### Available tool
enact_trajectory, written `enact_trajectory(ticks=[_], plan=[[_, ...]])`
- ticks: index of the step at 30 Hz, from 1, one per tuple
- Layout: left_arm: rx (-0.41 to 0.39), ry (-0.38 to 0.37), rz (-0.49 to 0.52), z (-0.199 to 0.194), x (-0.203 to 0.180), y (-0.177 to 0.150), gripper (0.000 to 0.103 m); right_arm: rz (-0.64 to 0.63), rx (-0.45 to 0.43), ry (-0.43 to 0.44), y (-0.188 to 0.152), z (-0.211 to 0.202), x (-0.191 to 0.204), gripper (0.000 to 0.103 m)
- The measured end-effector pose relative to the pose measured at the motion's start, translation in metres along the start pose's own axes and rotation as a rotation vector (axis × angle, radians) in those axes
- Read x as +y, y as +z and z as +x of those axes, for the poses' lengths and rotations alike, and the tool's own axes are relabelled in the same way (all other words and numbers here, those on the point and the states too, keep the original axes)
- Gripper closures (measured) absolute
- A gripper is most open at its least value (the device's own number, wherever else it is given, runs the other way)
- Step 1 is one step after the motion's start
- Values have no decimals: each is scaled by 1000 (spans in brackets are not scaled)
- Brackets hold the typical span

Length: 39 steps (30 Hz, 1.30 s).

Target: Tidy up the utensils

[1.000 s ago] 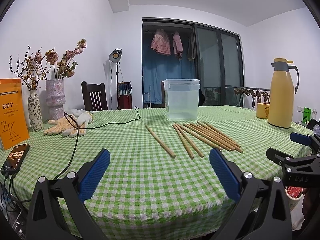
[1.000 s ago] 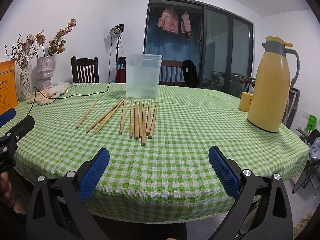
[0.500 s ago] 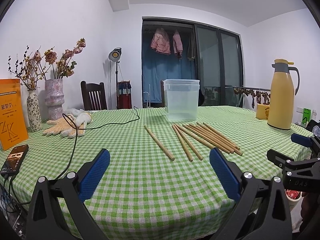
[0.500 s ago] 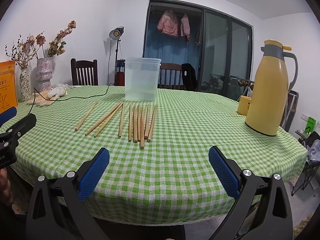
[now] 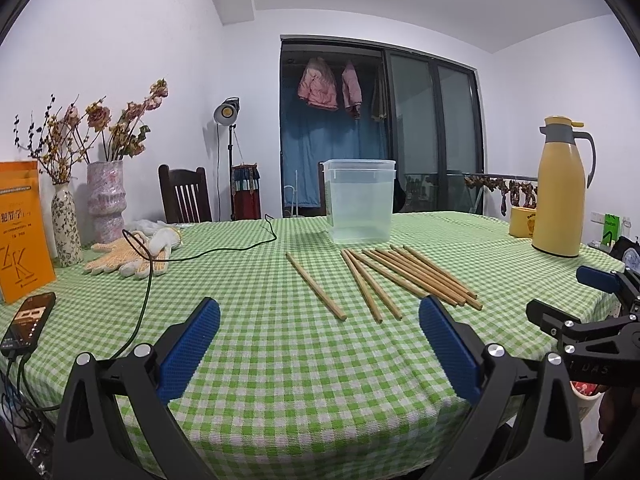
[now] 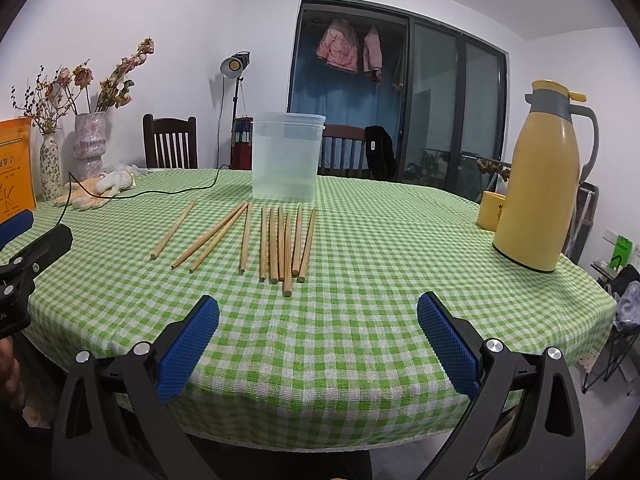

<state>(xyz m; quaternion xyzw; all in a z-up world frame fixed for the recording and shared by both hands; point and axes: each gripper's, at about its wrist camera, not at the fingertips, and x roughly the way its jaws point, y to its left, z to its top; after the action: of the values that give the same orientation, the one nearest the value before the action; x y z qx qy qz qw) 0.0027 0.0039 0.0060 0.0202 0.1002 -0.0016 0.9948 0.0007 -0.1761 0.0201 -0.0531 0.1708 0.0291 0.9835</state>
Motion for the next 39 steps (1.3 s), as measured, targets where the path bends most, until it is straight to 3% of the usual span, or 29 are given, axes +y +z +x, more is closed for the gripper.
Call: enact_trajectory(ticks=[39], plan=[[9,-4,-21,4,0,3,6,-8,-15,-12,4,0,-2,7]])
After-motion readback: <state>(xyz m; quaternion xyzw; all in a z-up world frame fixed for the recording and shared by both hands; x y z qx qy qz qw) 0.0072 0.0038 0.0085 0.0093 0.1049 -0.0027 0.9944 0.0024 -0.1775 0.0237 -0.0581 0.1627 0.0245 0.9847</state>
